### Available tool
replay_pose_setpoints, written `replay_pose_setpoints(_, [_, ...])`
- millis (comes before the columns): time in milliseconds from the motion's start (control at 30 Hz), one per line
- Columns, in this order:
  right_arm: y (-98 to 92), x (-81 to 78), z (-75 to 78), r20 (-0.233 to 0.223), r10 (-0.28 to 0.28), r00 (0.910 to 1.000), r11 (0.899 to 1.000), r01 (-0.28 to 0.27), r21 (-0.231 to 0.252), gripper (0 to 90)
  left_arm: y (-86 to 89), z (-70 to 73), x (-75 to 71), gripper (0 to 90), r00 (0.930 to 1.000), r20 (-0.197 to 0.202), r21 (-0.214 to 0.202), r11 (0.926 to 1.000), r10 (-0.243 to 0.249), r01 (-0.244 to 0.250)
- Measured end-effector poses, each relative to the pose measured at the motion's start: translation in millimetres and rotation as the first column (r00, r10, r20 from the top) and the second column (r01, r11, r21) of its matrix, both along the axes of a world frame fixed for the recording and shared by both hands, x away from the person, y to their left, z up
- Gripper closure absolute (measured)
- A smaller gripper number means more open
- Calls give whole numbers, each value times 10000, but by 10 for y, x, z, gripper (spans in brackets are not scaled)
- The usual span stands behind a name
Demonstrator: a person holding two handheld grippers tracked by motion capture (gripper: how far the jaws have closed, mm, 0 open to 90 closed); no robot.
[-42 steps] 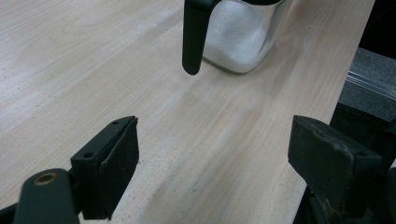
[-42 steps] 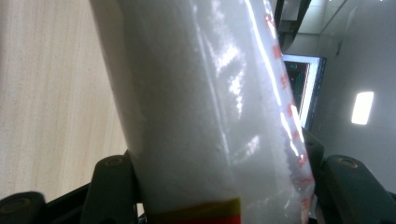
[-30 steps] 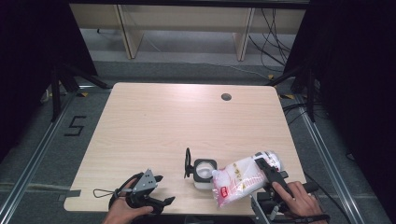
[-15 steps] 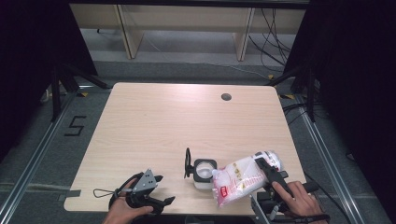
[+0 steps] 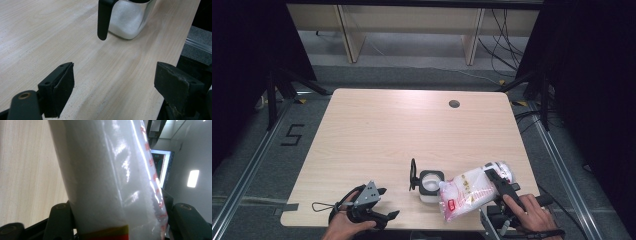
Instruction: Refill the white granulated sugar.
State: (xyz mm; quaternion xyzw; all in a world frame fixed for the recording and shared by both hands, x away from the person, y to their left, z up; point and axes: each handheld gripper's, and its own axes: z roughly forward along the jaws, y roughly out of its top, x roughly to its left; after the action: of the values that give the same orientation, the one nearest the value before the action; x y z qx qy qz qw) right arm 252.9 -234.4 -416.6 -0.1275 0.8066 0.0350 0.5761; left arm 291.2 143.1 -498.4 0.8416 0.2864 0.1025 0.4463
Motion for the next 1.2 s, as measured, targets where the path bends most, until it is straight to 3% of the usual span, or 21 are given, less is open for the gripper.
replay_pose_setpoints(67, [5,7,16,63,152,9999,9998,-151,-153,441,0,1,4,161,10000,-13,1,10000,-10,10])
replay_pose_setpoints(100, [-7,-19,-27,-110,-301,9995,9986,305,424,441,-1,-3,7,161,10000,-19,-38,10000,-34,34])
replay_pose_setpoints(133, [-4,-11,-32,-82,-146,9999,9989,149,438,441,0,0,2,161,10000,-14,16,10000,-9,9])
replay_pose_setpoints(167, [9,-5,-2,-1,78,10000,10000,-78,47,441,0,-2,5,161,10000,22,-7,10000,-35,35])
replay_pose_setpoints(233, [9,-2,3,46,150,9999,9998,-150,89,441,1,1,3,161,10000,-17,6,10000,-5,5])
replay_pose_setpoints(267, [21,11,30,117,360,9993,9990,-357,-258,441,0,1,2,161,10000,-8,-2,10000,17,-17])
replay_pose_setpoints(367, [17,-5,33,144,191,9997,9995,-188,-244,441,-2,-2,3,161,10000,-7,-33,10000,-32,32])
replay_pose_setpoints(433, [15,-12,-6,-21,-39,10000,9999,40,113,441,-2,-4,7,161,10000,-9,-19,10000,-47,47])
replay_pose_setpoints(467, [34,0,14,67,237,9997,9995,-235,-227,441,-1,-3,7,161,10000,13,-6,10000,-41,41])
replay_pose_setpoints(567, [43,-4,15,93,358,9993,9991,-355,-250,441,2,3,2,161,10000,20,18,10000,-3,2])
replay_pose_setpoints(600, [23,-20,-28,-114,-66,9999,9993,70,367,441,3,1,7,161,10000,34,10,10000,-43,43])
replay_pose_setpoints(633, [40,4,9,113,317,9994,9993,-314,-202,442,2,1,3,161,10000,21,31,10000,11,-11])
replay_pose_setpoints(667, [45,-2,5,198,270,9994,9989,-262,-393,444,0,-2,2,161,10000,-10,-3,10000,-8,8])
replay_pose_setpoints(833, [45,-14,41,352,278,9990,9988,-263,-416,443,0,-2,5,161,10000,14,-4,10000,-32,32])
replay_pose_setpoints(933, [35,-20,29,202,145,9997,9996,-140,-229,443,-2,-3,5,161,10000,-3,-10,10000,-46,46])
replay_pose_setpoints(967, [42,-14,46,361,279,9990,9987,-263,-435,444,1,-3,8,161,10000,5,46,10000,-57,57])
replay_pose_setpoints(1000, [34,-15,18,231,123,9997,9998,-120,-153,444,2,-1,8,161,10000,15,73,10000,-63,63])
replay_pose_setpoints(1067, [36,-19,-3,129,62,9999,9999,-61,-114,444,4,5,9,161,9999,39,108,9999,-110,109])
replay_pose_setpoints(1133, [42,4,23,162,434,9989,9984,-428,-374,444,-2,-4,6,161,10000,-10,-18,10000,-45,45])
replay_pose_setpoints(1167, [24,-28,-19,-33,-150,9999,9996,151,252,444,4,-2,10,161,10000,15,75,10000,-50,50])
replay_pose_setpoints(1200, [22,-34,-32,-35,-220,9998,9989,221,406,444,0,-3,6,161,10000,14,5,10000,-40,40])
